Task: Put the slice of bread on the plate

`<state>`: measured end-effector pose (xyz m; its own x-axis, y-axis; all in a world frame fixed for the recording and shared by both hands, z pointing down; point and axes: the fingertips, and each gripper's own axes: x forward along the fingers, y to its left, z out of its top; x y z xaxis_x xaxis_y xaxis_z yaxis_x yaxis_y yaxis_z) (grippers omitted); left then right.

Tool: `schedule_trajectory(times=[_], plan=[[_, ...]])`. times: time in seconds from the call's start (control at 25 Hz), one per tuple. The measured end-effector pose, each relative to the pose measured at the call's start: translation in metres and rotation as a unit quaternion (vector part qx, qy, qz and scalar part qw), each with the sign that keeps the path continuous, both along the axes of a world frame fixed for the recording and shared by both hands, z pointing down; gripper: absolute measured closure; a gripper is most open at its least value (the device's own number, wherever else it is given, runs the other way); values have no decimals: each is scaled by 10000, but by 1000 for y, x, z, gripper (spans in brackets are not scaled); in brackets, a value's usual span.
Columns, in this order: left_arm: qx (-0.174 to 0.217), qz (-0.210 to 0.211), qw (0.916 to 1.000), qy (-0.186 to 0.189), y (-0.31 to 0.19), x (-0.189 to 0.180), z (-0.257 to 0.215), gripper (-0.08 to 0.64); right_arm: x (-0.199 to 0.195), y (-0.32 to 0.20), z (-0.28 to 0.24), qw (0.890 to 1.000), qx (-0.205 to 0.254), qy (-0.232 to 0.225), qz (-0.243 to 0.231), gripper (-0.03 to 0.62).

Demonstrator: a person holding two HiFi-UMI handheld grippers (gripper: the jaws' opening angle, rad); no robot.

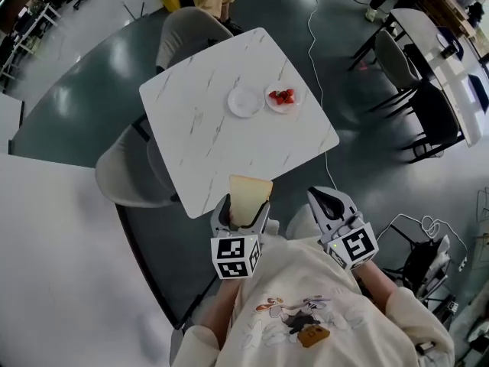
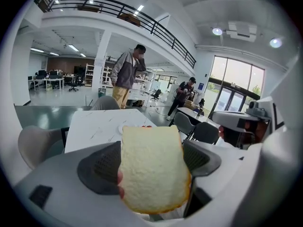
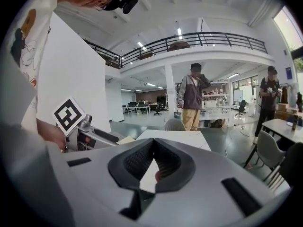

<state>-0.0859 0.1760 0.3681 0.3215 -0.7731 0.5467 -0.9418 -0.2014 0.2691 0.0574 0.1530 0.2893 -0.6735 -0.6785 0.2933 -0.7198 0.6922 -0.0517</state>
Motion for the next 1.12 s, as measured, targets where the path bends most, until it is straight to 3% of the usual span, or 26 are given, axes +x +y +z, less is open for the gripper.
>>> schedule_trajectory(times=[0.36,0.76,0.88,1.12], plan=[[-198,65,9998,8,-40,-17,16,139,-17,-42,19,9998,-180,21,-36,588],[-491,-2,9986,-193,-114,-23,29,139,-29,-132,27,9993,-235,-169,-237,588],[-670,-43,9977,-88,-144,-24,40,140,-28,-162,34,9992,-273,-170,-239,588],[-927,-128,9953,-243,-198,-29,71,138,-37,-216,70,9960,-706,-238,-484,588]])
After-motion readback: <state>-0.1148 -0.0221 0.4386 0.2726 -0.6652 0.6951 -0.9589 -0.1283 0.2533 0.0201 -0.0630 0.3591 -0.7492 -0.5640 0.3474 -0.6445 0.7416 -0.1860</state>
